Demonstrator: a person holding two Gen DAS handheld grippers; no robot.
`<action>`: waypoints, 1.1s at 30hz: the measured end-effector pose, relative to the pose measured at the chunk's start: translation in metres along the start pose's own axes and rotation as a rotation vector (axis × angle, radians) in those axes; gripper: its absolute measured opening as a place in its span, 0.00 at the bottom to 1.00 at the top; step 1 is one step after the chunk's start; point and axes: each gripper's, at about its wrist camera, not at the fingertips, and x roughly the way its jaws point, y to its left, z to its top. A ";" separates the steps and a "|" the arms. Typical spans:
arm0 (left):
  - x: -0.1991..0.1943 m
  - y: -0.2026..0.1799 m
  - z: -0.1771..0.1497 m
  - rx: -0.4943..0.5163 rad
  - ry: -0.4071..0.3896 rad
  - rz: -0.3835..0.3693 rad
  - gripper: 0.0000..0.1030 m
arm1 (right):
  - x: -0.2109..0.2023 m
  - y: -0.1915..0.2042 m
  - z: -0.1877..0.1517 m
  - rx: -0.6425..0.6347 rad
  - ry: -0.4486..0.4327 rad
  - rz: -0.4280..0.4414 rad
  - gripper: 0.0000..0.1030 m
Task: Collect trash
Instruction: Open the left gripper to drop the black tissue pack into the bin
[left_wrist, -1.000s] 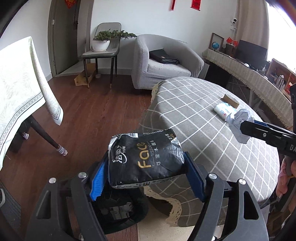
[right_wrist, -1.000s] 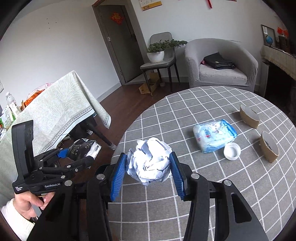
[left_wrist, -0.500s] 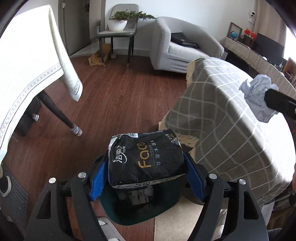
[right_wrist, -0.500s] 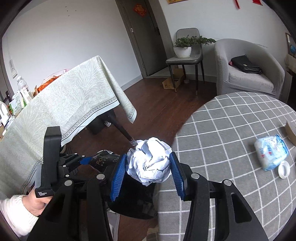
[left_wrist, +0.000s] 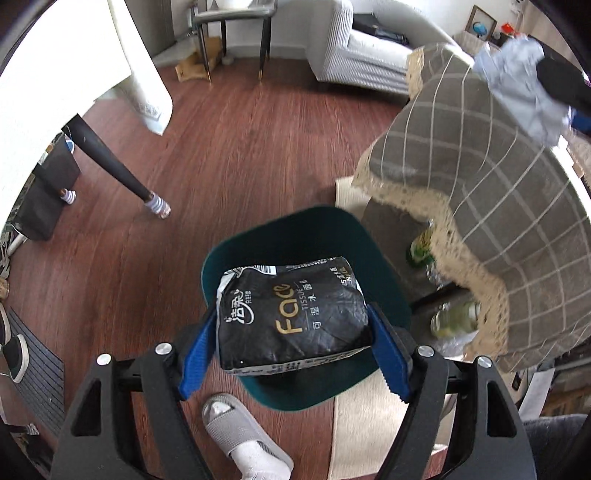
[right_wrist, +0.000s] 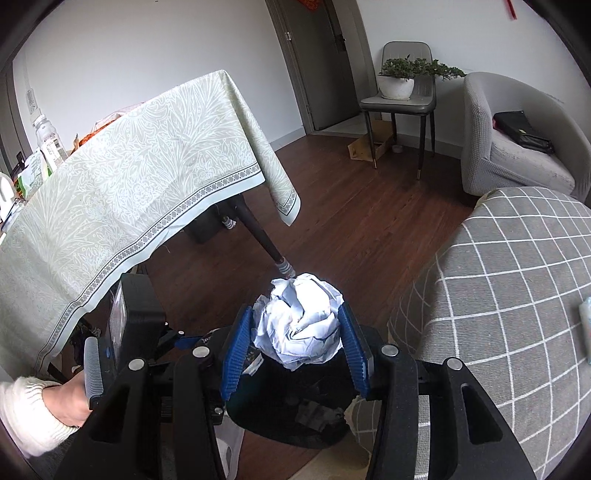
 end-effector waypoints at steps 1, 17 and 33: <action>0.002 0.000 -0.002 0.000 0.009 0.003 0.76 | 0.004 0.001 0.000 -0.002 0.005 0.001 0.47; 0.010 0.028 -0.016 -0.026 0.040 -0.020 0.87 | 0.068 0.015 -0.006 0.008 0.143 0.005 0.47; -0.075 0.042 0.015 -0.107 -0.285 -0.059 0.73 | 0.130 0.015 -0.045 0.010 0.330 -0.017 0.47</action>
